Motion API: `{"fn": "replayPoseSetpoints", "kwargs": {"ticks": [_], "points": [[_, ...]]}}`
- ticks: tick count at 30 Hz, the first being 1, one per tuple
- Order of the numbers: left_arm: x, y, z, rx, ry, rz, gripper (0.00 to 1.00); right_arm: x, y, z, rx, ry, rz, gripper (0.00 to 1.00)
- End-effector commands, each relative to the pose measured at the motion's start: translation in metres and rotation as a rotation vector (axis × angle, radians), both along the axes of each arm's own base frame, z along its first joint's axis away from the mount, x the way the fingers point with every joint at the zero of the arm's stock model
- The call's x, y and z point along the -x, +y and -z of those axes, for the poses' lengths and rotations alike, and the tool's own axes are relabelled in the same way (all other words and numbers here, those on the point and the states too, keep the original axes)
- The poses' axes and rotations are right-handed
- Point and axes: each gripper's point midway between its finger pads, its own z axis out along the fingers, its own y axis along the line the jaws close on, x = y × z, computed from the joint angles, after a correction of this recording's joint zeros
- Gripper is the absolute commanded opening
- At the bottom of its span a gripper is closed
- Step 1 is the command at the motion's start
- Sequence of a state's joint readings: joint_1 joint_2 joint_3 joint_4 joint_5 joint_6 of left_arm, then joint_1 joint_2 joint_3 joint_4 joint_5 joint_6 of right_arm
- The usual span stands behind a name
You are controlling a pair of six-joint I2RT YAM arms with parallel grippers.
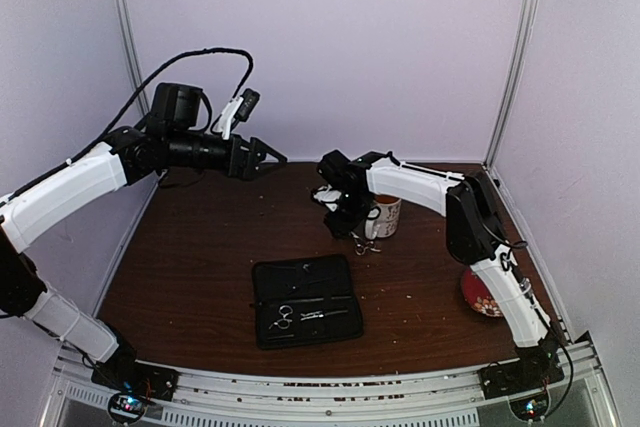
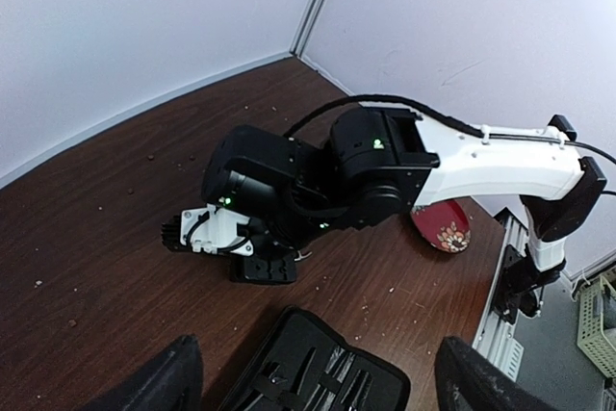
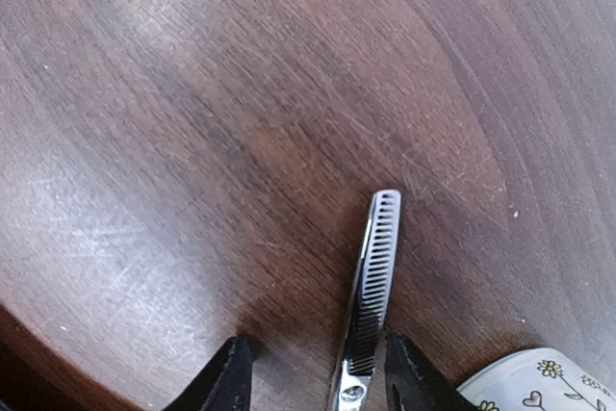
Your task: Sort the hair-cutting tools
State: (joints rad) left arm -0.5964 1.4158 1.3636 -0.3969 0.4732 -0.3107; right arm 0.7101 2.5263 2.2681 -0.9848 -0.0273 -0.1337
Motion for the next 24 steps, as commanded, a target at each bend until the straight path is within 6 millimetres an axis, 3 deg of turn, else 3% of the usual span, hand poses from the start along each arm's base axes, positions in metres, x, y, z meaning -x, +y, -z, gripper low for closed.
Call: {"fn": "replayPoseSetpoints", "kwargs": {"ticks": [1, 11, 15, 24], "points": [[-0.005, -0.007, -0.011, 0.025, -0.047, 0.028, 0.85, 0.017, -0.013, -0.011, 0.063, -0.007, -0.02, 0.48], [-0.006, -0.009, -0.006, 0.021, -0.034, 0.034, 0.84, 0.05, -0.012, -0.029, 0.066, -0.014, -0.064, 0.46], [-0.005, -0.009, -0.007, 0.024, -0.033, 0.041, 0.84, 0.06, -0.015, -0.024, 0.066, 0.02, -0.069, 0.46], [-0.005, -0.01, -0.006, 0.024, -0.029, 0.043, 0.82, 0.063, -0.023, -0.019, 0.094, 0.014, -0.064, 0.4]]}}
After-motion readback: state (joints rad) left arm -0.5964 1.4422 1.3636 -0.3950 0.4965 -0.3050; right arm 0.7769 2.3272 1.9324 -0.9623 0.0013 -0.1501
